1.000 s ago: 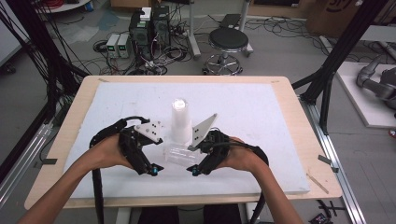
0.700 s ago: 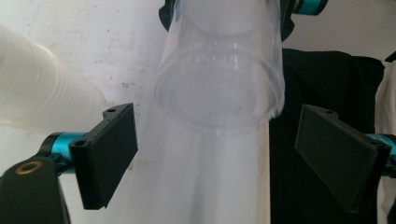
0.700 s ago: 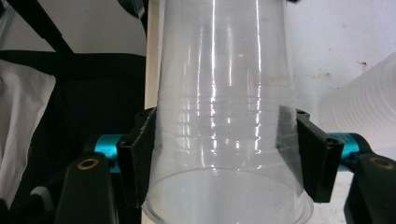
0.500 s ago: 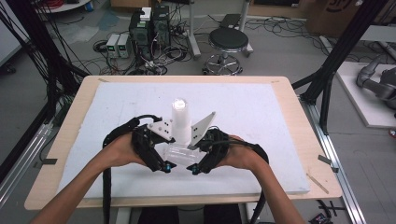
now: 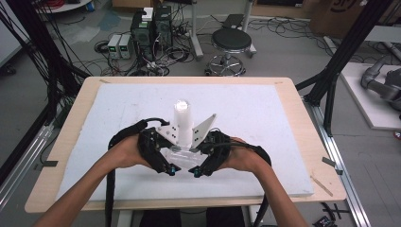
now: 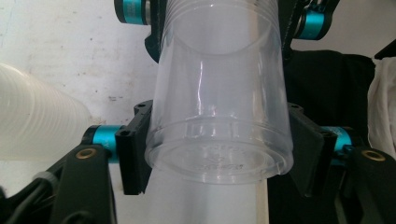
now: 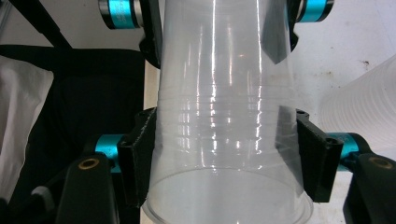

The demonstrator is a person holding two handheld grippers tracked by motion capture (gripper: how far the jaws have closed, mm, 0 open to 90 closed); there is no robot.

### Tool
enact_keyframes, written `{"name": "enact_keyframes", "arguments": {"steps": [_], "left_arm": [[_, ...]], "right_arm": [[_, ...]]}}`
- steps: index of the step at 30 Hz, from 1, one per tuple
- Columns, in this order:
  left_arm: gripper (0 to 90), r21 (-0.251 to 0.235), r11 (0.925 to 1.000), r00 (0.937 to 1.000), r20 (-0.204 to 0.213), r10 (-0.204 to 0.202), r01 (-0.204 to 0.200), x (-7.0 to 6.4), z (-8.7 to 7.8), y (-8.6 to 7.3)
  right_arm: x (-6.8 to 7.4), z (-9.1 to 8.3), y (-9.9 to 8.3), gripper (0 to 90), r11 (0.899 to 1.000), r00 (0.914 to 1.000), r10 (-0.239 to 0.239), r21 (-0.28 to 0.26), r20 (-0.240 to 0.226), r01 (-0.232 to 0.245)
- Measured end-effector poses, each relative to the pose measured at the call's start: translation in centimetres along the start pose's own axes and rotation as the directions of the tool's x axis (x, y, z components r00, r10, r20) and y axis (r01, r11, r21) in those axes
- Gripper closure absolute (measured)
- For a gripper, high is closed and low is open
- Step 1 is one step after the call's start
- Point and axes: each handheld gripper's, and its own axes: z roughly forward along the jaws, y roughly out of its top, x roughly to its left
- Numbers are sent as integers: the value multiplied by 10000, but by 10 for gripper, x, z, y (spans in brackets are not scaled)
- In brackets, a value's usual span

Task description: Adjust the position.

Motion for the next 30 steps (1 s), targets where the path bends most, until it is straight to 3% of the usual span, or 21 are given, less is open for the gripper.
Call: {"name": "enact_keyframes", "arguments": {"steps": [11,15,22,25,28,30], "left_arm": [[414,-20,10000,10000,-12,-73,73,0,0,-1],[414,47,10000,10000,-66,41,-41,0,0,0],[414,43,10000,9999,-108,71,-71,-1,-2,-2],[414,-173,9998,9996,-263,38,-42,0,-2,-7],[414,-629,9980,9997,-193,-115,102,0,1,-14],[413,-636,9980,9993,-351,-91,69,-1,3,-18]], "right_arm": [[0,2,0,321,10000,10000,-47,41,-20,47],[1,5,0,137,9998,9997,-173,-50,-142,173],[0,3,0,138,9992,9995,-299,-279,-71,297],[1,-2,-2,138,9968,9997,-236,-759,110,244],[2,-7,-6,138,9894,9993,-175,-1435,319,219],[3,-10,-8,138,9834,9989,-124,-1803,450,204]]}}
